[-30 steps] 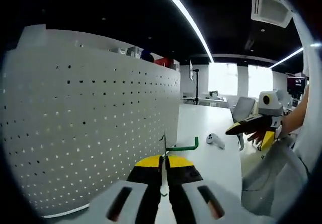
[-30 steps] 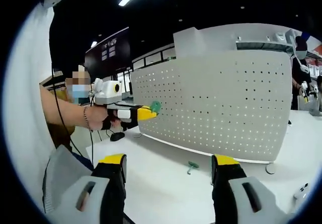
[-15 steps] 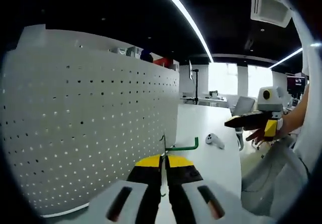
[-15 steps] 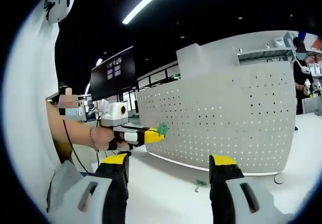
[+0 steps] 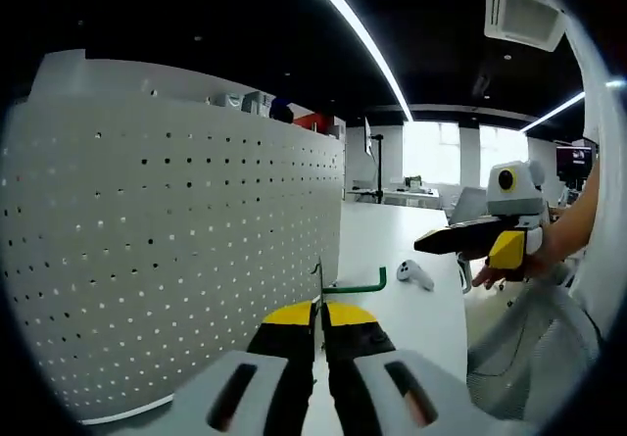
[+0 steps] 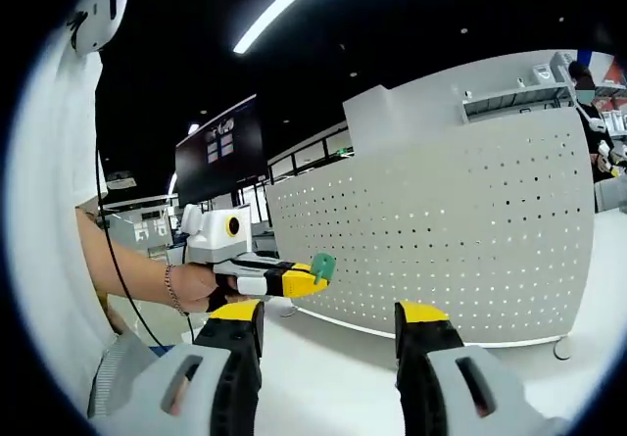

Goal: Insert the hook assembly into the mounting plate slot until the hook locks in place.

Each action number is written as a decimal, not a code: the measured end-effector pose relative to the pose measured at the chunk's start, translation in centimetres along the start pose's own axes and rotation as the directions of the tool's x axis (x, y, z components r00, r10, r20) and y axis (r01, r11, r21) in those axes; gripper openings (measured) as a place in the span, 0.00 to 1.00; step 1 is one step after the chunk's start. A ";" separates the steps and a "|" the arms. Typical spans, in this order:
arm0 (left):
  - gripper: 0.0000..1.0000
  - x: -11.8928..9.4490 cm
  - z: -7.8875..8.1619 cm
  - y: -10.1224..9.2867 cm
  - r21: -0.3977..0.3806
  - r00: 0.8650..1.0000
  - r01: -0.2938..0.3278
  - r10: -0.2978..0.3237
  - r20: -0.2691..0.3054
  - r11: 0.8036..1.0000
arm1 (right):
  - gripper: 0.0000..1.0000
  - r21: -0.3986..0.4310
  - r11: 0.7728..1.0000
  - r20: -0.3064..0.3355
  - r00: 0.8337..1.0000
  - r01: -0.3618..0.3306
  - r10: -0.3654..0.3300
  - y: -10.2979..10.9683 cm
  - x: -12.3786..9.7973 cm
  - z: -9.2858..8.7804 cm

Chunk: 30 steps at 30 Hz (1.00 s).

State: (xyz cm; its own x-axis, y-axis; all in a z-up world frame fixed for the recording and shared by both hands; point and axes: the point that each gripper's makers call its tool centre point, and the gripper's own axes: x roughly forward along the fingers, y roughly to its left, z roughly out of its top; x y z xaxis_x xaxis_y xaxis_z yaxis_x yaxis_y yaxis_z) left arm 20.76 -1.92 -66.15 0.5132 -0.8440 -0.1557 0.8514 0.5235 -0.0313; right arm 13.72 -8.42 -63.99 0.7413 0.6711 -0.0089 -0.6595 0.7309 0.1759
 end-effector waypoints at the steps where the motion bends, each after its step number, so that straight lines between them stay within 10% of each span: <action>1: 0.02 0.0 0.1 -0.1 0.001 1.000 0.002 -0.002 0.004 1.000 | 0.51 0.002 1.000 0.002 1.000 0.003 -0.003 0.0 0.1 0.0; 30: 0.02 0.2 1.2 -1.4 0.013 1.000 0.010 -0.010 0.028 1.000 | 0.42 0.100 0.995 0.067 0.998 -0.012 0.005 0.3 4.4 1.4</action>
State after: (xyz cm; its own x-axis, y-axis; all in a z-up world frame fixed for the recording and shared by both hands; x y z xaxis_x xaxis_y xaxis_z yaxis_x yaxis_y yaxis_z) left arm 19.81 -2.98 -64.97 0.5072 -0.8523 -0.1274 0.8579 0.5135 -0.0198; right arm 17.01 -5.43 -62.62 0.7444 0.6652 0.0576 -0.6526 0.7066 0.2734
